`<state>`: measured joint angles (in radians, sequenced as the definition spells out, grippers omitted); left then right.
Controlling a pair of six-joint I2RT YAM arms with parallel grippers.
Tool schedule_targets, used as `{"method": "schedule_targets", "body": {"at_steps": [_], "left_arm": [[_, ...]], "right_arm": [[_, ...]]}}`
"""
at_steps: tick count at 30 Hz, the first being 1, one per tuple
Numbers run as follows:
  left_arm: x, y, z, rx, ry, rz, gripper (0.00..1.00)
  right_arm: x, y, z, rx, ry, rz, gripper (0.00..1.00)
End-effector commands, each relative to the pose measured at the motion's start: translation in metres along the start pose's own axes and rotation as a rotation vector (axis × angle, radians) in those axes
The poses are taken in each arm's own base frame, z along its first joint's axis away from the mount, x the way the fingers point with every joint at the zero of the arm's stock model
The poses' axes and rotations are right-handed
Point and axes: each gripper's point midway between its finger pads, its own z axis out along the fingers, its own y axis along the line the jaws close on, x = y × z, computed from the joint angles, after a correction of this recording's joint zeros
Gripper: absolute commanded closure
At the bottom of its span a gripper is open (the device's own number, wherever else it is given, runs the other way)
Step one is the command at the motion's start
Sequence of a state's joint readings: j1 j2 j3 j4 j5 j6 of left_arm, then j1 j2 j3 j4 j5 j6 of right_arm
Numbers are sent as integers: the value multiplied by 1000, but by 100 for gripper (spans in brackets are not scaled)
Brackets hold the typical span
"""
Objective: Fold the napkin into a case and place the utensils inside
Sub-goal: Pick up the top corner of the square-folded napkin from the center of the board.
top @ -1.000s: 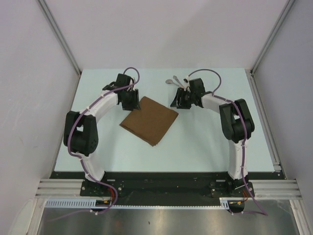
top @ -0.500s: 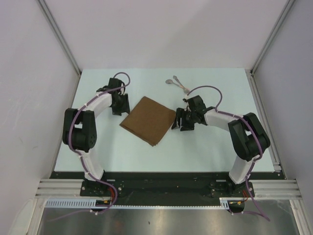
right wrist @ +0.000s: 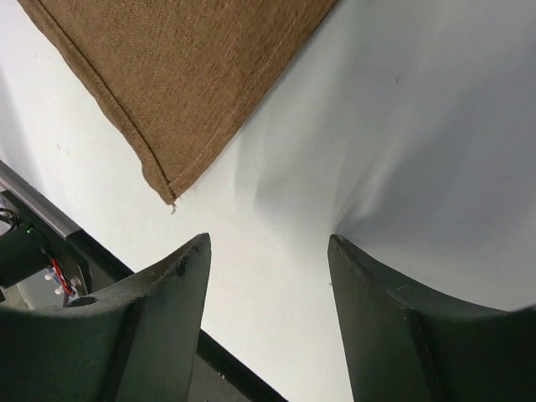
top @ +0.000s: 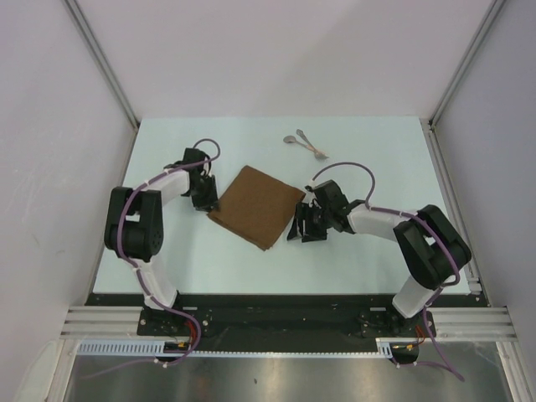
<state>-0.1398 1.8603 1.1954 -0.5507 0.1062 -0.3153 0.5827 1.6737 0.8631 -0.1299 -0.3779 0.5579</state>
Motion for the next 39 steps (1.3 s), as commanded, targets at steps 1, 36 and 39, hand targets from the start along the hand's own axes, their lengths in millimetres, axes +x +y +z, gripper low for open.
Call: {"method": "schedule_targets", "body": {"at_steps": [1,36,39], "left_arm": [[53,-8,1,91,106,-108,69],[232,-75,-23,340,186,-171,65],[233,-72,-24,338,177,-170,71]], "right_arm": [[-6,8,-11,-27,-60,-5,37],[-30,-62,-53,220,-147,79,60],[-35,-61,-52,221,-154,72,63]]}}
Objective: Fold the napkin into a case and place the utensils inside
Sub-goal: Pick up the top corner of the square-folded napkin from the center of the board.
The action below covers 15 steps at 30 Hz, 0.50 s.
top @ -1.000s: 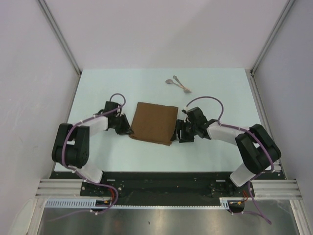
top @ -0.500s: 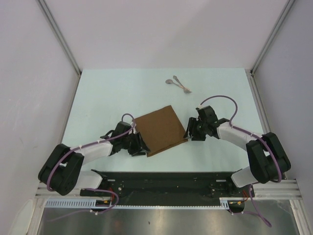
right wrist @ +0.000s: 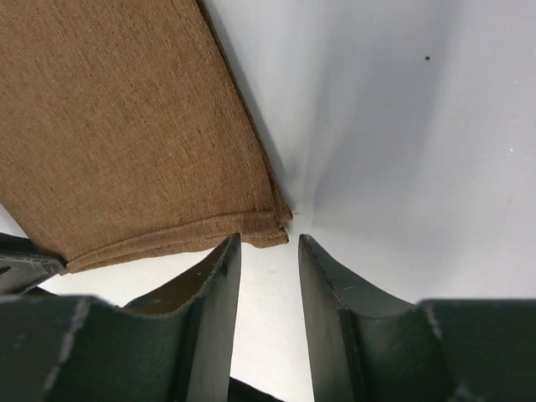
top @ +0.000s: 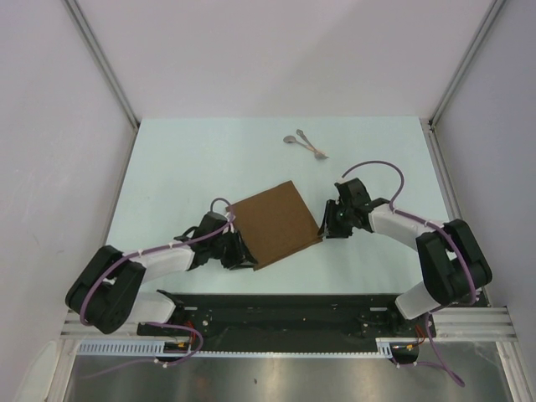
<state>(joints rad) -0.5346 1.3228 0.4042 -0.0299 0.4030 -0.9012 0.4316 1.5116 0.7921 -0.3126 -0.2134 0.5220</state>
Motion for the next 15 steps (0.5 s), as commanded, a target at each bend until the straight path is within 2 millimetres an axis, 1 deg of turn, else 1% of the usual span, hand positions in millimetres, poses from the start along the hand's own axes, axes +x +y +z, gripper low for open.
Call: {"method": "schedule_targets", "body": {"at_steps": [1,2,4,5,8,14,15], "left_arm": [[21,45,0,-154,28,-24,72],[24,47,1,-157,35,-25,73],[25,47,1,-153,40,-27,74],[27,50,1,-156,42,-33,74],[27,48,2,-142,40,-36,75],[27,49,1,-148,36,-30,75],[28,50,1,-151,40,-30,75]], "right_arm": [[-24,10,0,-15,-58,-34,64],[-27,11,-1,-19,-65,-33,65],[-29,13,1,-21,-64,-35,67],[-29,14,2,-26,-62,-37,68],[-26,16,2,-32,-48,-34,72],[-25,17,2,-37,-57,-31,72],[-24,16,4,-34,-54,-31,71]]}}
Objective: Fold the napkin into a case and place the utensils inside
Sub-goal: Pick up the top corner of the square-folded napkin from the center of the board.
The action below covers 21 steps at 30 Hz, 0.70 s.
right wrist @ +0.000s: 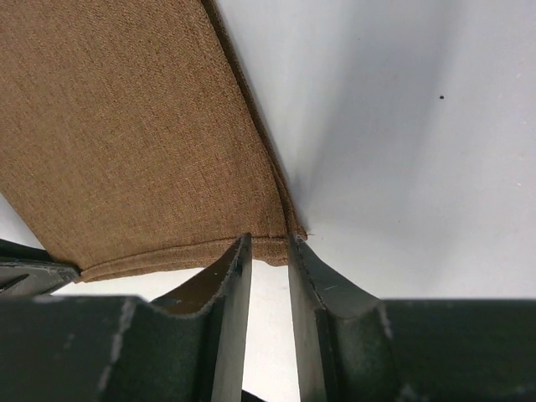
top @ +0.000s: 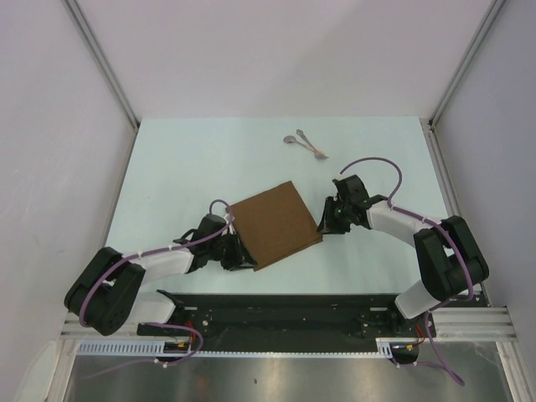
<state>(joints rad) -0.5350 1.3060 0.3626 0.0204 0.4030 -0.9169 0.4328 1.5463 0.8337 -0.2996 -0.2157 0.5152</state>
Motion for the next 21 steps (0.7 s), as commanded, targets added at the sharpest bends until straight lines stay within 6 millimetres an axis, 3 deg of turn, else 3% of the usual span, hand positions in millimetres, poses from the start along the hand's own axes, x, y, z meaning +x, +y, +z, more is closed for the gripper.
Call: {"method": "schedule_targets", "body": {"at_steps": [1,11,16,18,21], "left_arm": [[25,47,0,-167,54,-24,75],[26,46,-1,-158,51,-25,75],[26,47,-1,-158,51,-25,75],[26,47,-1,-157,51,-25,75],[27,47,-2,-159,52,-24,75]], "right_arm": [[-13,7,1,-13,-40,-17,69],[-7,9,11,-17,-17,-24,68],[-9,14,10,-25,-26,-32,74],[-9,17,9,-24,-23,-40,82],[-12,15,3,10,-42,-49,83]]}}
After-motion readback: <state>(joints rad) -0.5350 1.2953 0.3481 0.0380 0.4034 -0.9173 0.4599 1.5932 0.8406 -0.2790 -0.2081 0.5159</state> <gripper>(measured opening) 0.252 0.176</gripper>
